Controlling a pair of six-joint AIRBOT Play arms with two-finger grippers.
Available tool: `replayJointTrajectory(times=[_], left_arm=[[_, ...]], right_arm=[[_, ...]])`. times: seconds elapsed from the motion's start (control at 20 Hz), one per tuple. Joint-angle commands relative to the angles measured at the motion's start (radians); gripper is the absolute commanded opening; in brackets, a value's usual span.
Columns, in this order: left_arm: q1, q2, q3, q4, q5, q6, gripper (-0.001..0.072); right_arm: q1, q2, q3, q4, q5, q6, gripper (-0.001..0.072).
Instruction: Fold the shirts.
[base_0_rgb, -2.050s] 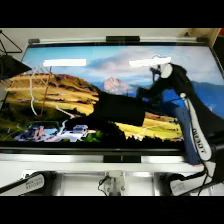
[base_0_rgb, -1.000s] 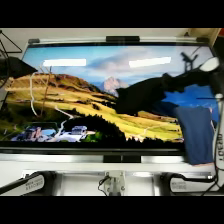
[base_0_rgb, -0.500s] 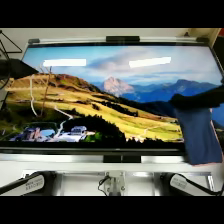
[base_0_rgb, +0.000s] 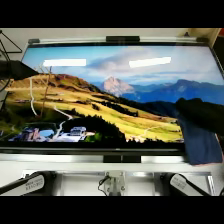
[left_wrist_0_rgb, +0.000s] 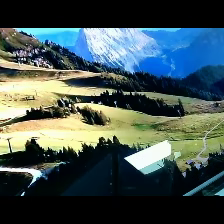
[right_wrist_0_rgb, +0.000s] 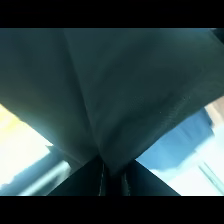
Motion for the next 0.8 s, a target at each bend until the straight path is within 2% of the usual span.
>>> replayJointTrajectory(times=[0.0, 0.1, 0.2, 0.25, 0.3, 0.35, 0.45, 0.6, 0.65, 0.75], left_arm=[[0.0, 0.0, 0.0, 0.0, -0.002, 0.002, 0.0034], [0.0, 0.0, 0.0, 0.0, -0.002, 0.001, 0.0034], [0.0, 0.0, 0.0, 0.0, -0.001, 0.001, 0.0034], [0.0, 0.0, 0.0, 0.0, 0.0, 0.001, 0.0034], [0.0, 0.0, 0.0, 0.0, 0.002, 0.001, 0.0034], [0.0, 0.0, 0.0, 0.0, 0.002, 0.001, 0.0034], [0.0, 0.0, 0.0, 0.0, 0.004, 0.001, 0.0034], [-0.014, 0.0, 0.0, 0.026, 0.045, -0.004, 0.0031], [-0.043, 0.0, 0.001, 0.103, 0.071, -0.043, 0.003], [-0.159, -0.006, 0.001, 0.406, 0.096, -0.147, 0.003]], right_arm=[[-0.004, 0.033, -0.193, -0.123, 0.142, 0.019, 0.0067], [-0.004, 0.047, -0.318, -0.128, 0.097, 0.049, 0.0067], [-0.004, 0.069, -0.416, -0.136, -0.011, 0.142, 0.0079], [-0.004, 0.074, -0.451, -0.114, -0.045, 0.169, 0.0194], [-0.004, 0.072, -0.471, -0.098, -0.06, 0.168, 0.0482], [-0.004, 0.072, -0.475, -0.105, -0.074, 0.154, 0.0633], [-0.004, 0.073, -0.442, -0.197, -0.064, 0.147, 0.0635], [0.014, 0.073, -0.262, -0.296, -0.082, 0.087, 0.0634], [0.039, 0.073, -0.177, -0.288, -0.119, 0.084, 0.0635], [0.127, 0.073, -0.038, -0.219, -0.221, 0.08, 0.0634]])
